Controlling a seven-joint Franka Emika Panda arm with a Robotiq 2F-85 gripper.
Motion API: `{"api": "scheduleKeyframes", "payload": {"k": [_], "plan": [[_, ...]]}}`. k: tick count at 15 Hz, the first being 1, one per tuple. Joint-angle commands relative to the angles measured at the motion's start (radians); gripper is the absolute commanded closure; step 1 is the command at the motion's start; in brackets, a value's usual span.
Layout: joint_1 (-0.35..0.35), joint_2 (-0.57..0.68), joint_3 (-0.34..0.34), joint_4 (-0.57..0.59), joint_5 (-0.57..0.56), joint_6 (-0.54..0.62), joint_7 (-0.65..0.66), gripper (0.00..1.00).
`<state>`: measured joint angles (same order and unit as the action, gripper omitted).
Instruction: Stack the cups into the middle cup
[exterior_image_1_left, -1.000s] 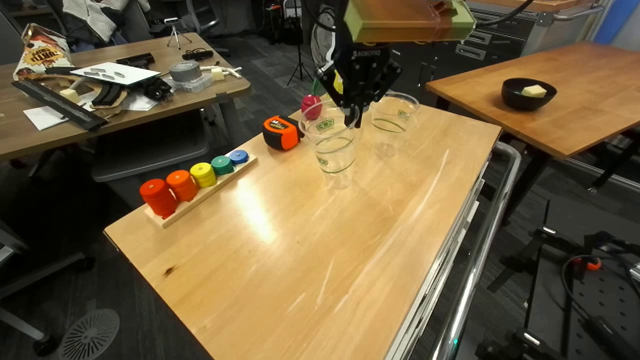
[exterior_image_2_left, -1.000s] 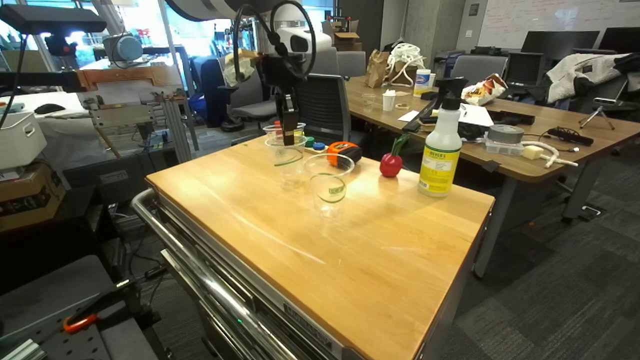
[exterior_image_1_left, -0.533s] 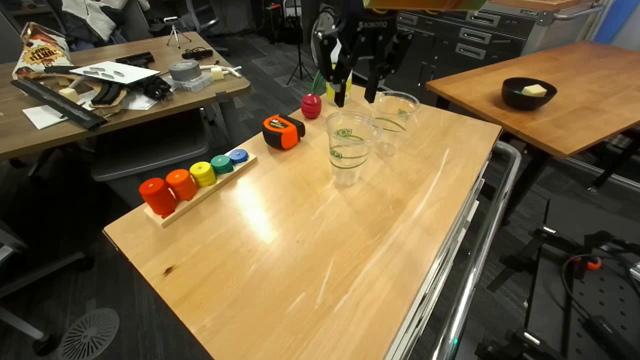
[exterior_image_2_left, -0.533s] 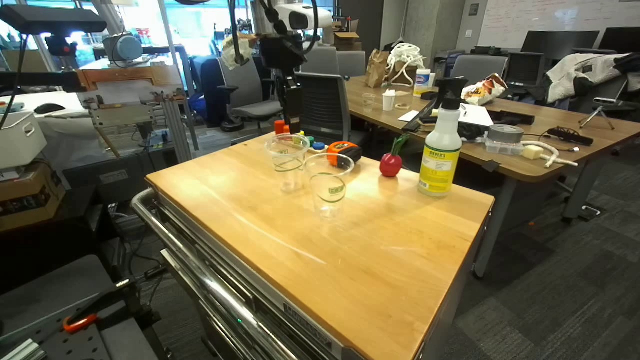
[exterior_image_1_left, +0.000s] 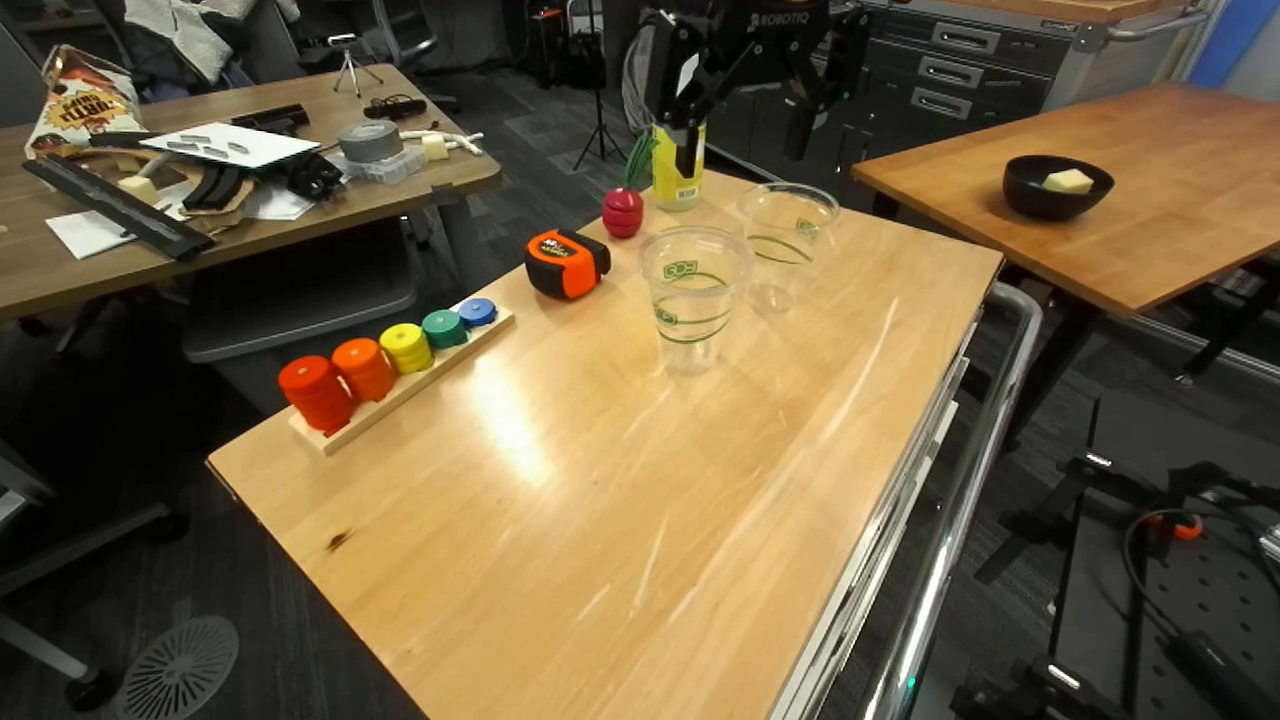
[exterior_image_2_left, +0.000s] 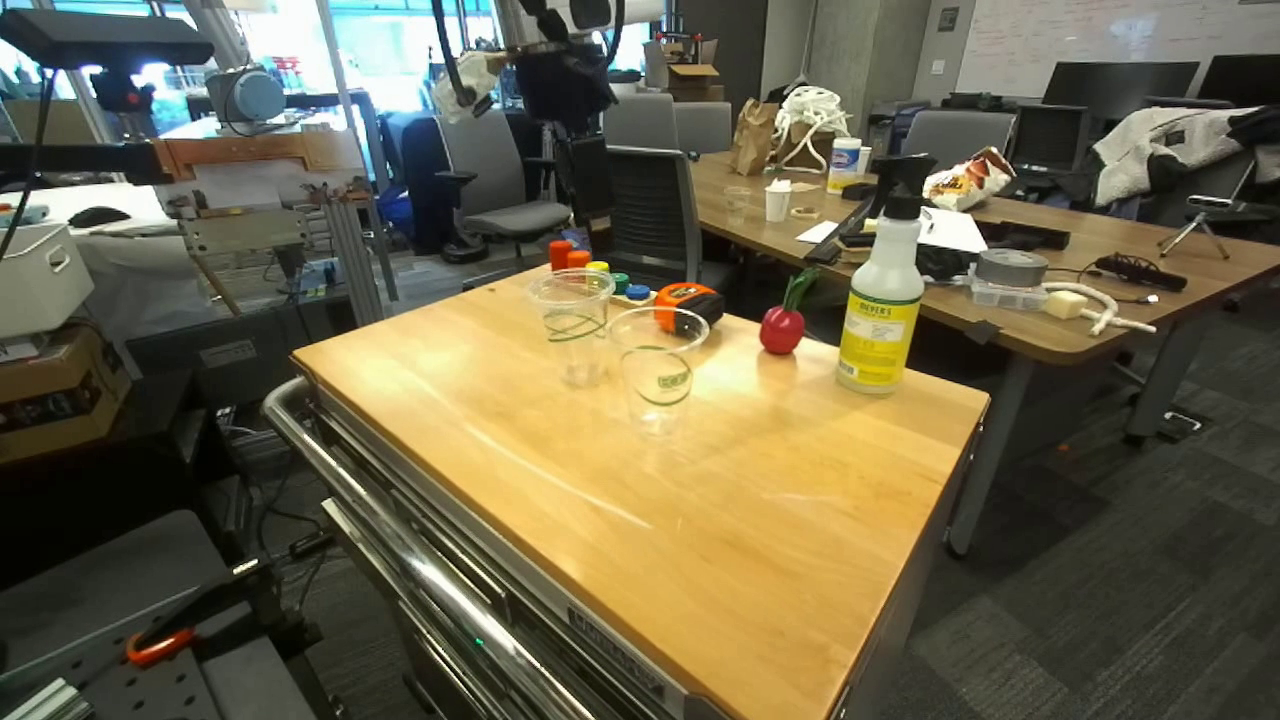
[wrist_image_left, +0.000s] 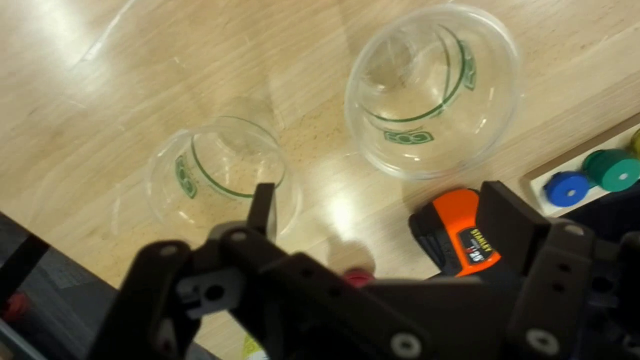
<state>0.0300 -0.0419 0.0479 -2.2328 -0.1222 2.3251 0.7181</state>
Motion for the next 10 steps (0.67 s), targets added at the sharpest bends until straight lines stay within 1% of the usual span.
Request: {"api": "scheduleKeyframes", "payload": {"k": [1, 3, 6, 10], "plan": [[-0.042, -0.03, -0.029, -0.042, -0.101, 0.02, 0.146, 0.0], [-0.068, -0.037, -0.052, -0.052, -0.145, 0.01, 0.218, 0.0], [-0.098, -0.045, -0.078, -0.056, -0.181, -0.016, 0.298, 0.0], [-0.112, -0.043, -0.092, -0.062, -0.143, -0.044, 0.314, 0.0]]}}
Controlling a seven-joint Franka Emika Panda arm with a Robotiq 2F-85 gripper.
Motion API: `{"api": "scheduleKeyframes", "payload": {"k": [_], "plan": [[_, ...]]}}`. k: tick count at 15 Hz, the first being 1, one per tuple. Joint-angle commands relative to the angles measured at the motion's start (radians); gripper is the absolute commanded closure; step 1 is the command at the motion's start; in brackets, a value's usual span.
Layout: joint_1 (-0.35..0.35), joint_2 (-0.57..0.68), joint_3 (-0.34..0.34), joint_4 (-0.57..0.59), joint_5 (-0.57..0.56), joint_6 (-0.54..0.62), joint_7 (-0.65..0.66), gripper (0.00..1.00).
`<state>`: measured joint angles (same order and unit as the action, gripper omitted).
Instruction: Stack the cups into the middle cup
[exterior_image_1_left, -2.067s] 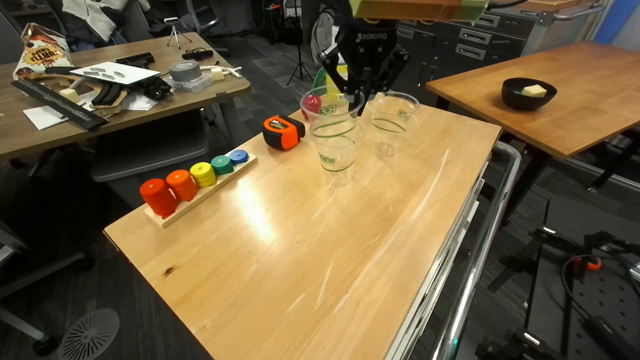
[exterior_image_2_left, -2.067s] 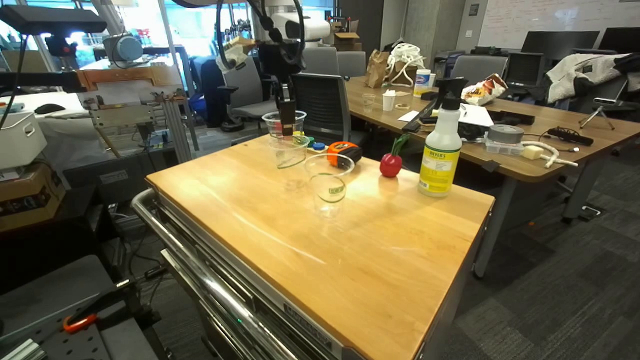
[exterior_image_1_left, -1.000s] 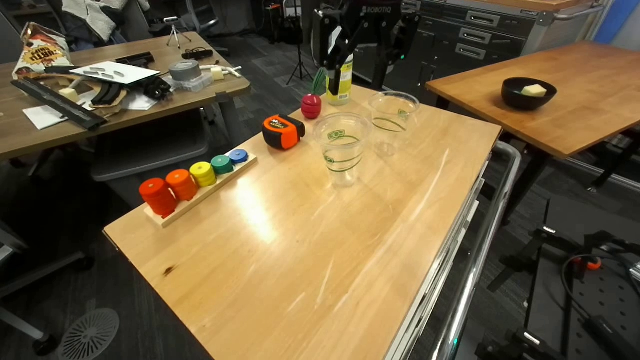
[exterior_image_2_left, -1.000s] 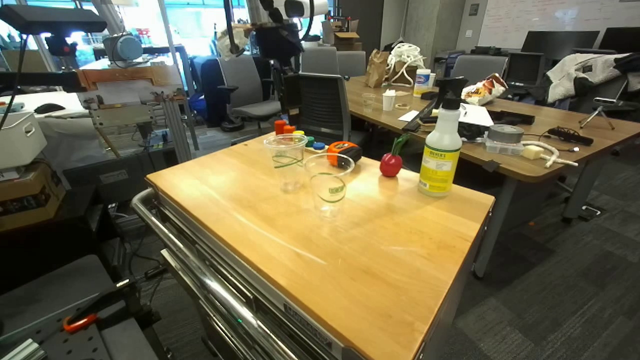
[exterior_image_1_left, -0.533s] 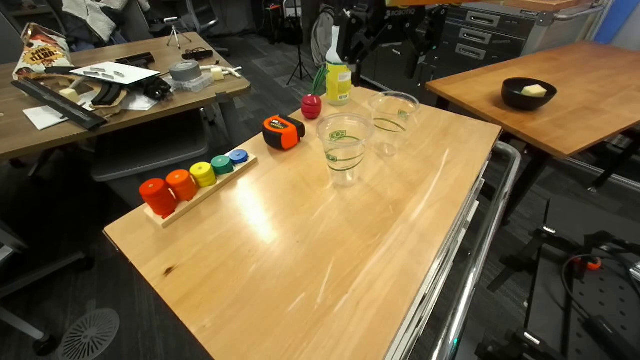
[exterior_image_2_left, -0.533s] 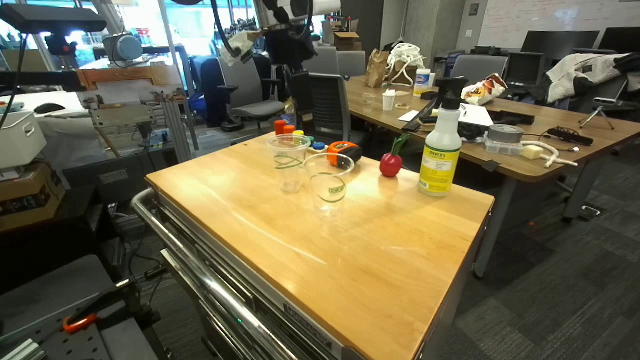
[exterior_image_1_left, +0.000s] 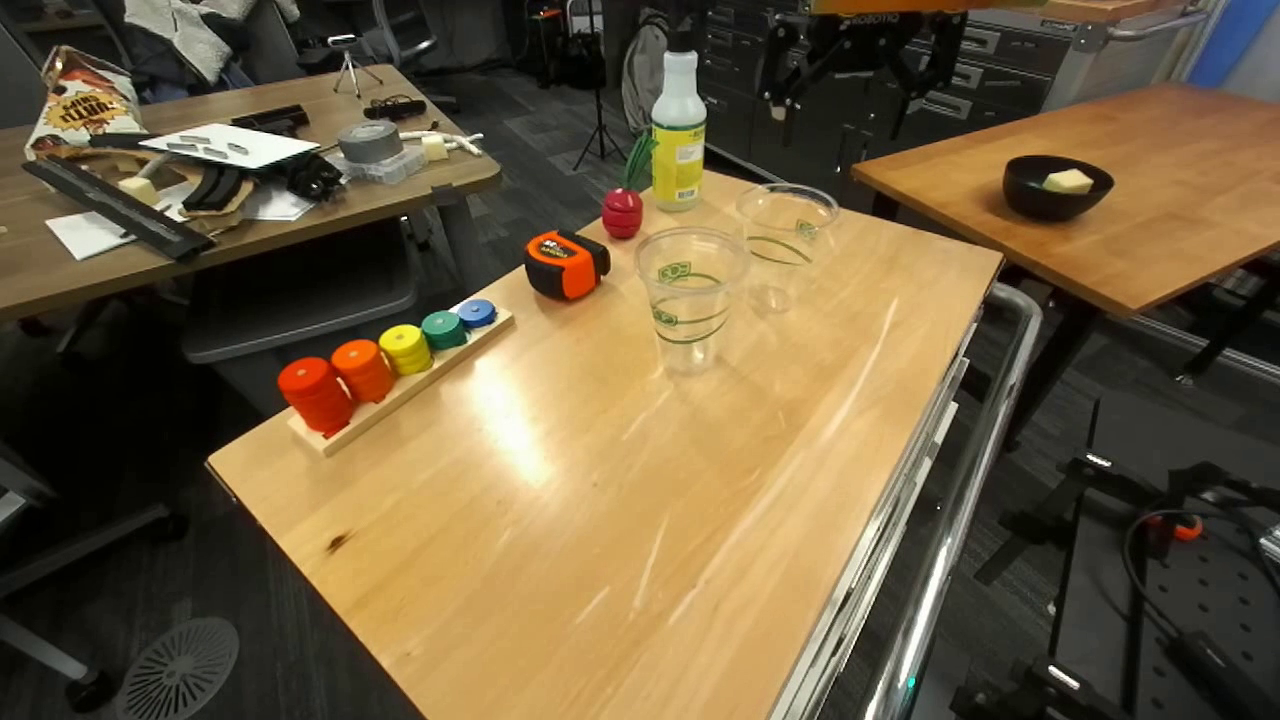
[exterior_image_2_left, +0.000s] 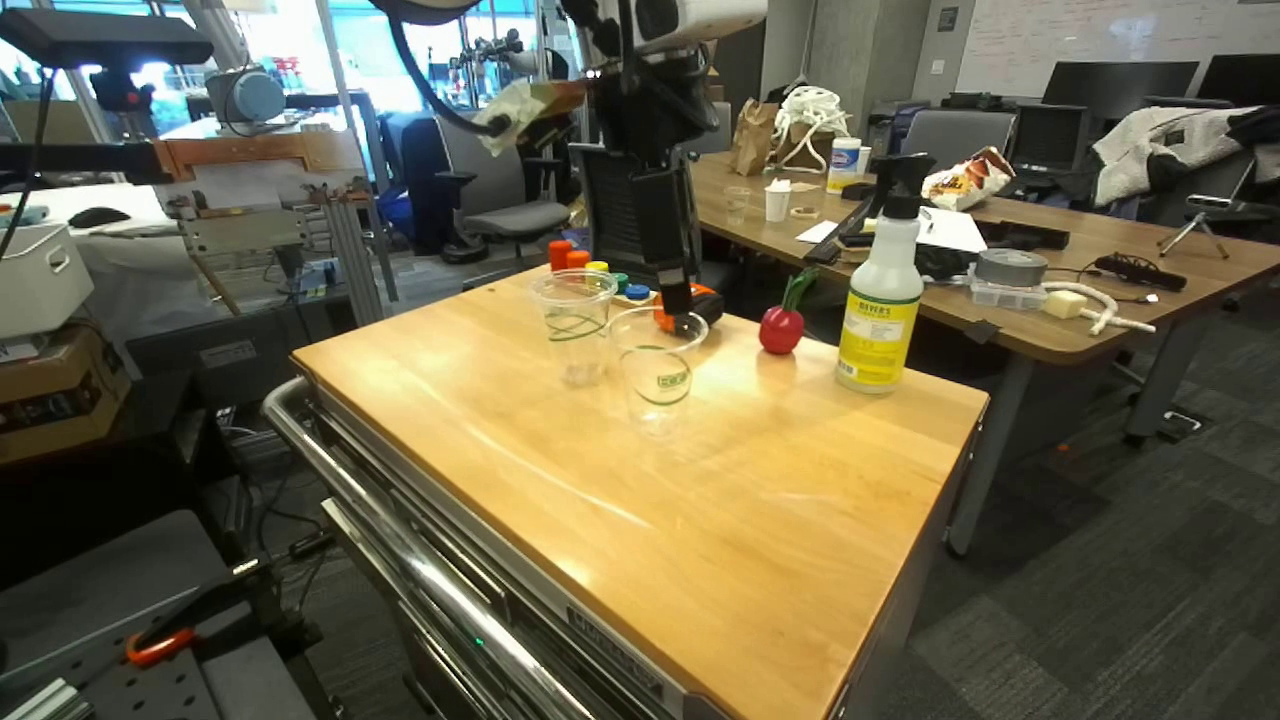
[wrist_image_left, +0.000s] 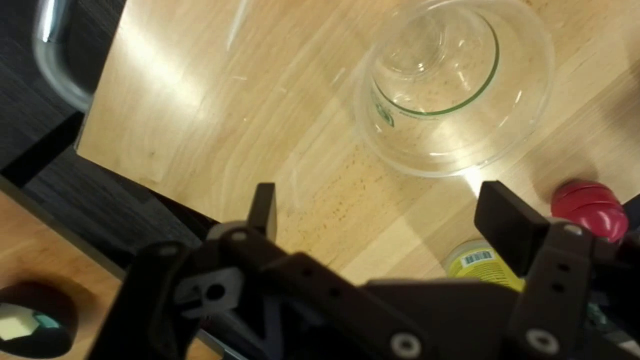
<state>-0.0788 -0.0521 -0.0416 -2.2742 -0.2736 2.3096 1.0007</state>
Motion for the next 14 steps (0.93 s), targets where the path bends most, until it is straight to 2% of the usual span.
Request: {"api": "scheduleKeyframes", "payload": {"k": [1, 9, 14], "plan": [[-0.004, -0.031, -0.003, -0.022, 0.015, -0.039, 0.031, 0.0], [0.003, -0.006, -0.005, -0.057, 0.146, -0.037, -0.018, 0.0], [0.005, 0.051, -0.006, -0.048, 0.136, 0.017, -0.021, 0.0]]}}
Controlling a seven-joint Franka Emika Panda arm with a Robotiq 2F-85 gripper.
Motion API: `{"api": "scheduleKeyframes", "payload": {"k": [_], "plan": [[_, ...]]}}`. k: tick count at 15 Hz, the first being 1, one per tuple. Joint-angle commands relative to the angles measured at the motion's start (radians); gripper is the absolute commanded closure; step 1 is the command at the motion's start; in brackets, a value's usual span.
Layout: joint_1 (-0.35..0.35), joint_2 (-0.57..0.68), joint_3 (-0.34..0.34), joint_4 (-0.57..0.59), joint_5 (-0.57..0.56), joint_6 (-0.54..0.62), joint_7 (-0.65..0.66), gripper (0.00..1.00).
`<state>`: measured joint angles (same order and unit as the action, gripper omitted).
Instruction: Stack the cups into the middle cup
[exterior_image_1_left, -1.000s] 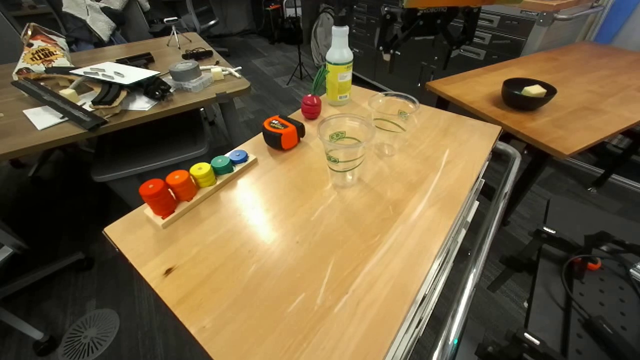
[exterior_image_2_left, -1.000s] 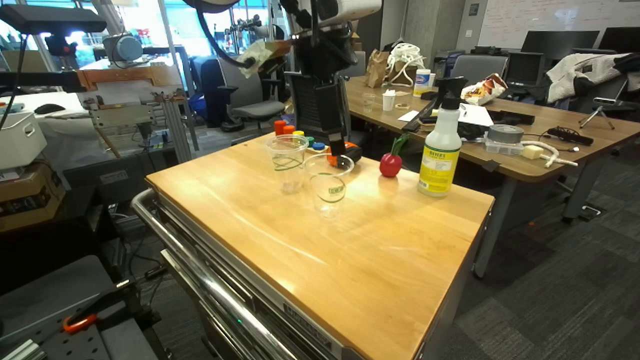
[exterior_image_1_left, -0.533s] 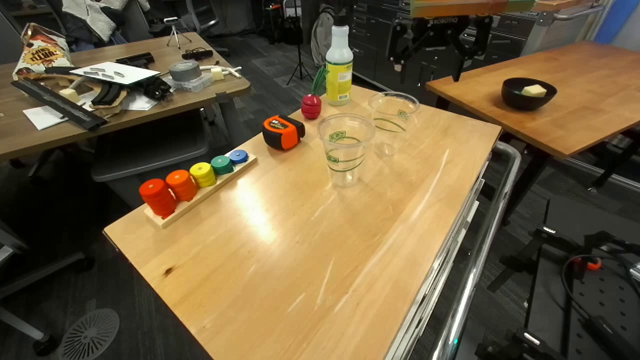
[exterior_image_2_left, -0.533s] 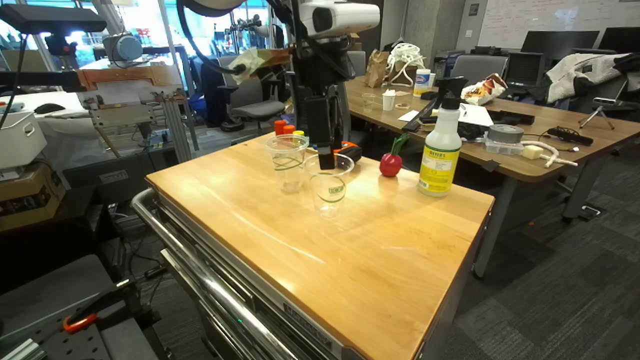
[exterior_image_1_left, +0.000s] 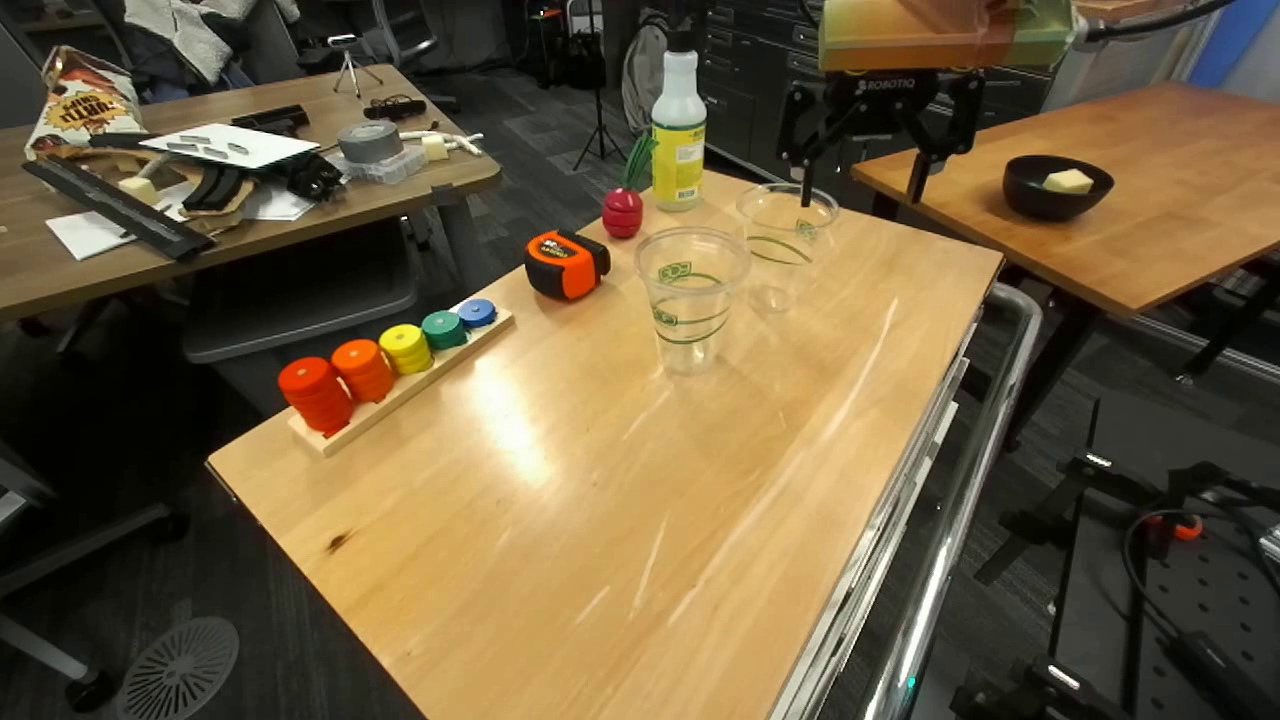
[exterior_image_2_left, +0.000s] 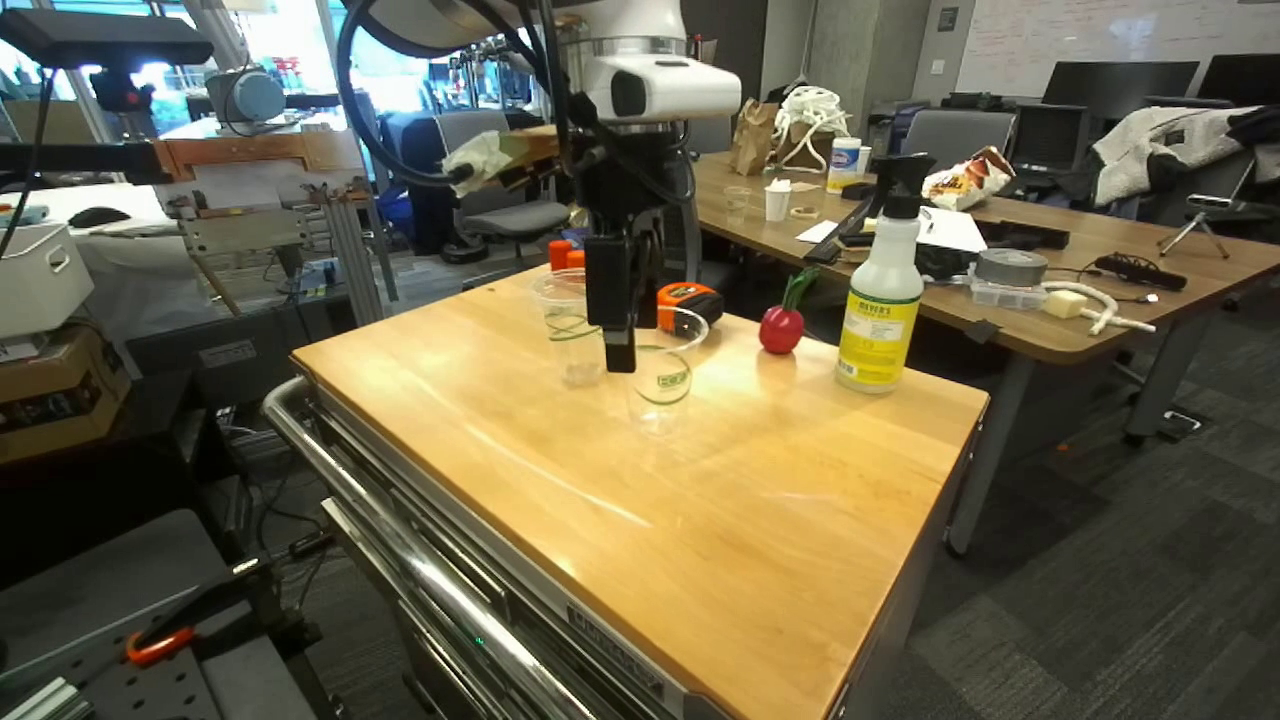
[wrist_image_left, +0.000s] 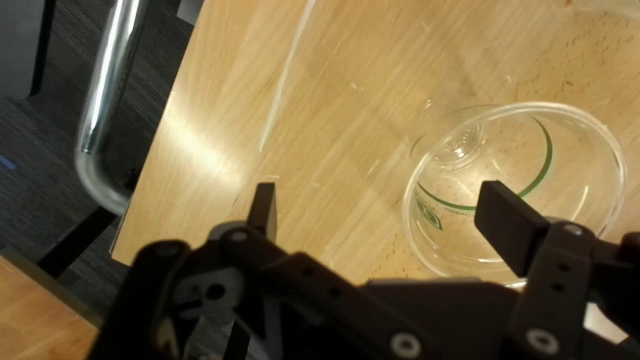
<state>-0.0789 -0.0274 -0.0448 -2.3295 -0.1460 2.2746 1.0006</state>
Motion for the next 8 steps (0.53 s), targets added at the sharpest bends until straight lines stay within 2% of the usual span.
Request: {"api": "scheduleKeyframes", "payload": {"k": [1, 3, 4, 5, 8], "plan": [[0.007, 0.041, -0.002, 0.012, 0.002, 0.074, -0.022, 0.0], [0.013, 0.073, -0.002, 0.027, 0.009, 0.117, -0.024, 0.0], [0.016, 0.088, -0.003, 0.036, 0.003, 0.133, -0.014, 0.25], [0.019, 0.099, -0.004, 0.041, -0.001, 0.144, -0.006, 0.26], [0.029, 0.112, -0.007, 0.046, 0.013, 0.16, 0.003, 0.49]]}}
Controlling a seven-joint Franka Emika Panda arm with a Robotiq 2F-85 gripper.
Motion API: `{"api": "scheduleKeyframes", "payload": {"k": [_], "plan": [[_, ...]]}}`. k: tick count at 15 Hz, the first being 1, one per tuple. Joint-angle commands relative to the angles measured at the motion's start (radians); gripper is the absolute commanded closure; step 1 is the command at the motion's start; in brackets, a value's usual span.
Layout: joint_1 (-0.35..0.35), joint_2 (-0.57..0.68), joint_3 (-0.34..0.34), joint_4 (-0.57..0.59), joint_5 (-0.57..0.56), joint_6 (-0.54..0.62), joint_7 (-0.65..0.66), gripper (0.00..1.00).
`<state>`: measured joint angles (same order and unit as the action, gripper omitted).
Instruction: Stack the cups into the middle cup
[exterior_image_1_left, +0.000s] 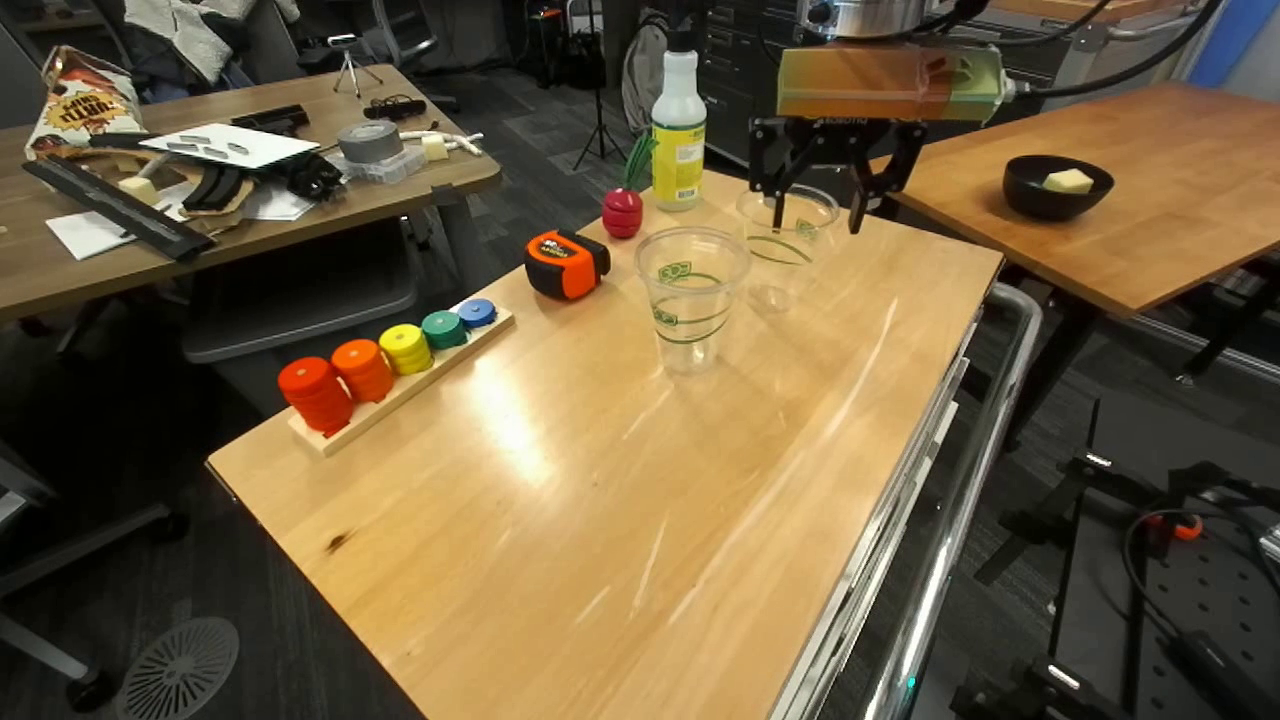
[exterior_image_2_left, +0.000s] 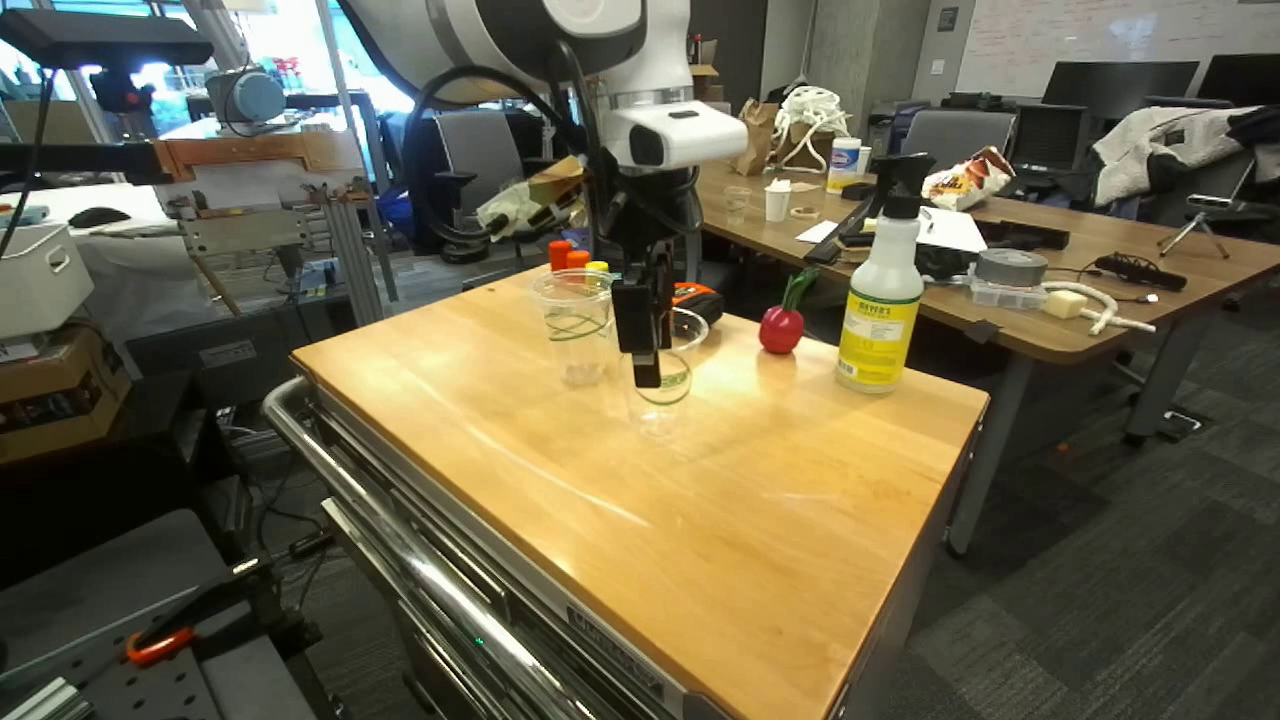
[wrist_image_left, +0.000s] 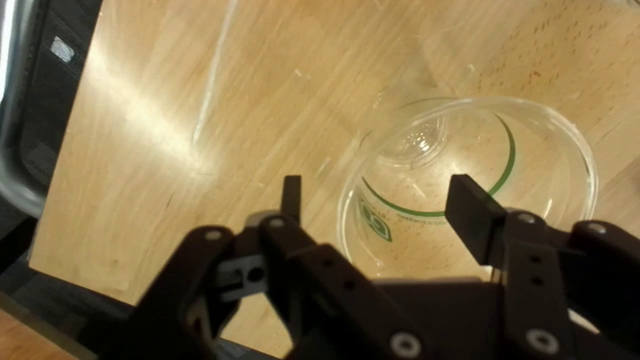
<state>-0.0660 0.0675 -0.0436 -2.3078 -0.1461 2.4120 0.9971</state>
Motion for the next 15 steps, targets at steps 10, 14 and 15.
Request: {"api": "scheduleKeyframes", "payload": {"k": [10, 14, 15], "plan": [[0.008, -0.035, -0.036, 0.006, -0.01, 0.026, 0.019, 1.0], [0.015, -0.066, -0.026, 0.036, 0.0, 0.04, 0.021, 0.99], [0.017, -0.079, -0.021, 0.045, 0.002, 0.047, 0.022, 0.99]]}}
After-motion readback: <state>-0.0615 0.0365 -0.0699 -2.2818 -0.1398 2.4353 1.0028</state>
